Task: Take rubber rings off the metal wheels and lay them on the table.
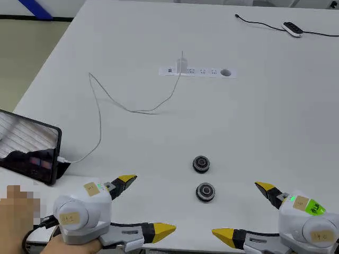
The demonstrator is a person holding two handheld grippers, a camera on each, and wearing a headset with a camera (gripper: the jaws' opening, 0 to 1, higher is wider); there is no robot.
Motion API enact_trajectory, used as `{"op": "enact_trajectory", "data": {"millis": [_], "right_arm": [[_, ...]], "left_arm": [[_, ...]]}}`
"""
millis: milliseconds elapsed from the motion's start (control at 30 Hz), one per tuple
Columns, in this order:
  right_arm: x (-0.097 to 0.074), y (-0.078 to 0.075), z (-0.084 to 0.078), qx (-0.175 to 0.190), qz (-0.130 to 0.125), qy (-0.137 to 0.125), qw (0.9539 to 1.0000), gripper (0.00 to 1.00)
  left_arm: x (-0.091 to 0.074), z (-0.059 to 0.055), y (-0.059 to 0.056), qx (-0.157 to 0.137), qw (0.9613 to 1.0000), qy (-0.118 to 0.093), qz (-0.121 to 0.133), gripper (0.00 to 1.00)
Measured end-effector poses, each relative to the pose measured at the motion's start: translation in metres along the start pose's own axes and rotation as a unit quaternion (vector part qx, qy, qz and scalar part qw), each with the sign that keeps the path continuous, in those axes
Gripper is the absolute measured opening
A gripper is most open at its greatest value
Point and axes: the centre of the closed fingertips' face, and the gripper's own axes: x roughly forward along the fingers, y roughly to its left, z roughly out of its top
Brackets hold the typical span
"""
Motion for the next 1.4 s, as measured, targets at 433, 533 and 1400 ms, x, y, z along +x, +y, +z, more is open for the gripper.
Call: {"op": "enact_trajectory", "data": {"millis": [433, 533, 1400], "right_arm": [[0.005, 0.002, -0.001, 0.001, 0.007, 0.003, 1.0000, 0.92], [0.007, 0.003, -0.001, 0.001, 0.010, 0.003, 0.9999, 0.92], [0.018, 0.007, 0.002, 0.002, 0.036, 0.002, 0.9993, 0.76]], "left_arm": [[0.004, 0.001, -0.001, 0.001, 1.0000, 0.006, -0.001, 0.89], [0.006, 0.001, -0.001, 0.004, 1.0000, 0.006, -0.001, 0.88], [0.028, 0.013, -0.009, 0.035, 0.9990, 0.019, -0.022, 0.69]]}}
